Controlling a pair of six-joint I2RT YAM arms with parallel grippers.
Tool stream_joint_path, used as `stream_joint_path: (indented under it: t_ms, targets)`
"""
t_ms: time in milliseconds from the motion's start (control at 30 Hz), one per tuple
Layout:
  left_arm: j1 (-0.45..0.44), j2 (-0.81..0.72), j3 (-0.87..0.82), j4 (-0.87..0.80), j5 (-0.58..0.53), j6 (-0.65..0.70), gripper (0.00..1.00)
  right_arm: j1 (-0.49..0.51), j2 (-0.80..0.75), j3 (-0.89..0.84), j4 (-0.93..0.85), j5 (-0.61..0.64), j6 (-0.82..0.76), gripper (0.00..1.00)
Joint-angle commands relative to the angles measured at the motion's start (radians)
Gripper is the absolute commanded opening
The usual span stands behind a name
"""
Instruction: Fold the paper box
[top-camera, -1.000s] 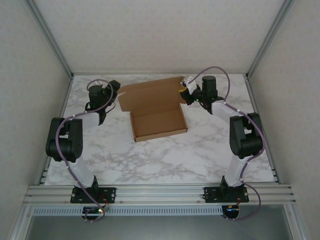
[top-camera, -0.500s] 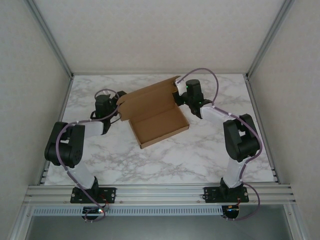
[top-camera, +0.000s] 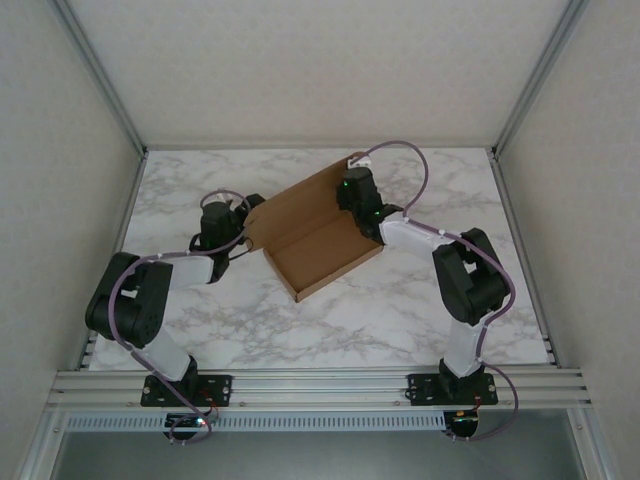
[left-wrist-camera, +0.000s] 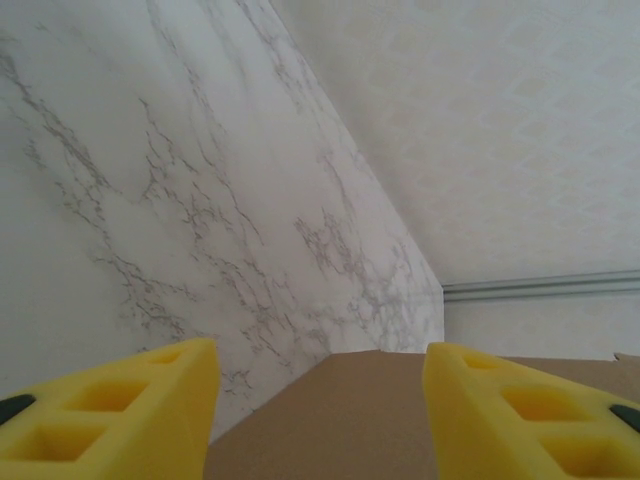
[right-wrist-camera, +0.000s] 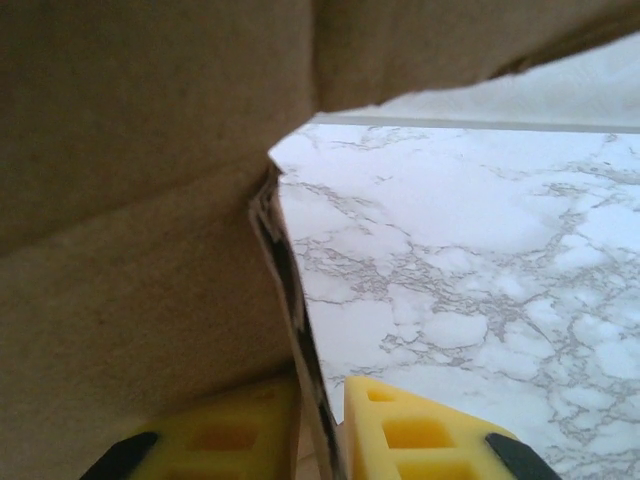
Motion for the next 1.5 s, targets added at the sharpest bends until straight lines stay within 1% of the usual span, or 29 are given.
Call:
stream_joint_path:
  t_ms: [0, 133, 200, 267, 333, 400, 467, 567, 633, 700, 733, 800, 867, 900, 967, 1033, 1100, 1167, 1233, 1300, 1467]
  targets:
    - [-0.023, -0.027, -0.011, 0.032, -0.029, 0.004, 0.56, 0.043, 0.01, 0.032, 0.025, 0.038, 0.051, 0.2]
    - [-0.007, -0.065, -0.011, -0.019, -0.058, 0.027, 0.58, 0.032, -0.029, -0.017, 0.036, 0.109, -0.001, 0.21]
    - [0.013, -0.103, -0.01, -0.064, -0.079, 0.057, 0.6, 0.006, -0.059, -0.052, 0.049, 0.088, -0.047, 0.21]
    - [0.024, -0.136, -0.005, -0.113, -0.104, 0.107, 0.63, -0.025, -0.08, -0.079, 0.048, 0.002, -0.117, 0.21]
    - [0.032, -0.158, 0.0, -0.16, -0.121, 0.15, 0.65, -0.047, -0.1, -0.106, 0.038, -0.035, -0.183, 0.21]
    - [0.05, -0.181, -0.01, -0.189, -0.124, 0.173, 0.66, -0.079, -0.128, -0.146, 0.042, -0.117, -0.228, 0.22]
    - [0.072, -0.208, -0.023, -0.221, -0.14, 0.185, 0.67, -0.116, -0.158, -0.191, 0.066, -0.226, -0.249, 0.23]
    - [0.109, -0.265, -0.042, -0.274, -0.17, 0.209, 0.67, -0.169, -0.189, -0.223, 0.071, -0.335, -0.259, 0.24]
    - [0.126, -0.317, -0.053, -0.318, -0.203, 0.249, 0.68, -0.186, -0.196, -0.221, 0.06, -0.378, -0.271, 0.24]
    - [0.128, -0.378, -0.064, -0.35, -0.251, 0.319, 0.67, -0.192, -0.194, -0.209, 0.042, -0.415, -0.295, 0.24]
    - [0.126, -0.402, -0.074, -0.345, -0.256, 0.36, 0.67, -0.193, -0.191, -0.203, 0.033, -0.431, -0.305, 0.24]
    - [0.121, -0.456, -0.128, -0.264, -0.19, 0.484, 0.65, -0.196, -0.186, -0.2, 0.038, -0.475, -0.319, 0.24]
    - [0.111, -0.501, -0.16, -0.22, -0.118, 0.616, 0.65, -0.198, -0.181, -0.196, 0.038, -0.506, -0.323, 0.24]
    - [0.109, -0.52, -0.166, -0.224, -0.087, 0.688, 0.65, -0.198, -0.179, -0.192, 0.036, -0.513, -0.325, 0.23]
    - [0.107, -0.543, -0.162, -0.263, -0.064, 0.774, 0.65, -0.2, -0.177, -0.192, 0.037, -0.519, -0.326, 0.24]
    - [0.105, -0.563, -0.151, -0.313, -0.058, 0.811, 0.67, -0.208, -0.177, -0.194, 0.035, -0.524, -0.327, 0.24]
    - [0.104, -0.587, -0.153, -0.352, -0.045, 0.818, 0.7, -0.21, -0.176, -0.193, 0.033, -0.53, -0.328, 0.24]
    - [0.101, -0.623, -0.187, -0.341, -0.021, 0.829, 0.71, -0.21, -0.176, -0.191, 0.03, -0.535, -0.33, 0.24]
    - [0.098, -0.662, -0.222, -0.323, -0.024, 0.834, 0.72, -0.21, -0.176, -0.193, 0.031, -0.536, -0.331, 0.24]
    - [0.098, -0.681, -0.248, -0.29, -0.005, 0.863, 0.72, -0.211, -0.174, -0.196, 0.033, -0.536, -0.333, 0.24]
    - [0.098, -0.591, -0.247, -0.208, 0.092, 0.955, 0.73, -0.21, -0.174, -0.206, 0.044, -0.545, -0.33, 0.24]
